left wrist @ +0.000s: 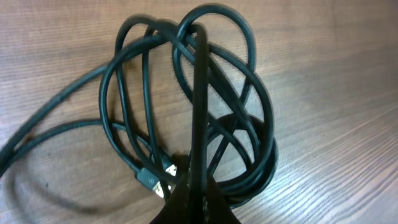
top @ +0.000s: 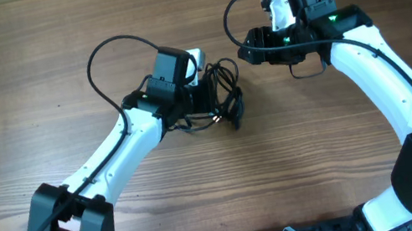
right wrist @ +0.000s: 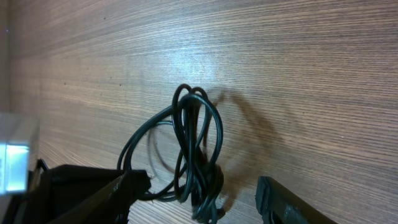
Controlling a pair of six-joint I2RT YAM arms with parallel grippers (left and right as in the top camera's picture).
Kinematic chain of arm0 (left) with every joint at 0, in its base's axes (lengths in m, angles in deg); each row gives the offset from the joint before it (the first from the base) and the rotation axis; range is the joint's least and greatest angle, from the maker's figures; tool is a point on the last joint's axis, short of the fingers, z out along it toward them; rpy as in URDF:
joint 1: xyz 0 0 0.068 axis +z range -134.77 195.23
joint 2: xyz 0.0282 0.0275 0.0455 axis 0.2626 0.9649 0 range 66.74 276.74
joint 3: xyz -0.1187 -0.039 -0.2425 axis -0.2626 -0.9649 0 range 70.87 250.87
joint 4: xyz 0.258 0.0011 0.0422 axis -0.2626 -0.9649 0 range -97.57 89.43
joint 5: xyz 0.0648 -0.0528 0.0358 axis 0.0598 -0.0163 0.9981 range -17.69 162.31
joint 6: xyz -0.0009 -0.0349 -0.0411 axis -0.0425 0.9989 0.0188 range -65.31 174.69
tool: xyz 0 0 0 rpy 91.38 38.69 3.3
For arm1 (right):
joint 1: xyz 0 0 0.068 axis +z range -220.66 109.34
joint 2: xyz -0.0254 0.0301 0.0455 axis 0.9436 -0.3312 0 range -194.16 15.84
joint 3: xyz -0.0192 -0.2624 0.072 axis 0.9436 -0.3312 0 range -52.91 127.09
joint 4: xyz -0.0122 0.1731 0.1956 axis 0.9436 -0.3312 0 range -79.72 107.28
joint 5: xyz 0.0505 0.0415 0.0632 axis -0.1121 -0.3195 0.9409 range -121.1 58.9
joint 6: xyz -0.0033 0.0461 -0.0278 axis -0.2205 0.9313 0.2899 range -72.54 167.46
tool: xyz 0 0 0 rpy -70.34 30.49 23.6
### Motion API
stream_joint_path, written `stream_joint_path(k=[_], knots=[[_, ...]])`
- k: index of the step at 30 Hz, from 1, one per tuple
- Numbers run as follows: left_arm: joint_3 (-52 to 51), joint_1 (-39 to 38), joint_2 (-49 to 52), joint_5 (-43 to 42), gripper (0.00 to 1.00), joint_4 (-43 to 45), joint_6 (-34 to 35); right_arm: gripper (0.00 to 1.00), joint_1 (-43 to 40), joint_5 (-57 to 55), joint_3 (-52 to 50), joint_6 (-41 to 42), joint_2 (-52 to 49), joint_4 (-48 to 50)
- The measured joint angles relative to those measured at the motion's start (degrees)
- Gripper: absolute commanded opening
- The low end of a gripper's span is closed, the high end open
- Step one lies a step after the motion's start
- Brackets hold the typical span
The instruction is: Untangle cables
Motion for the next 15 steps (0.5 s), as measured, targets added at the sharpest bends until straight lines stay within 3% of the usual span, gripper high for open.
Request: stream_joint_path(k=[7, 15], knots=[[1.3, 0.0, -0.7, 0.2, 0.04, 0.4, 0.0, 0.66, -0.1, 0.0, 0.0, 0.0, 0.0, 0.0], [5.7, 1.1, -14.3, 0.2, 0.04, -3.1, 2.0, 0.66, -0.3, 6.2, 0.0, 0.2, 0.0, 0.2]])
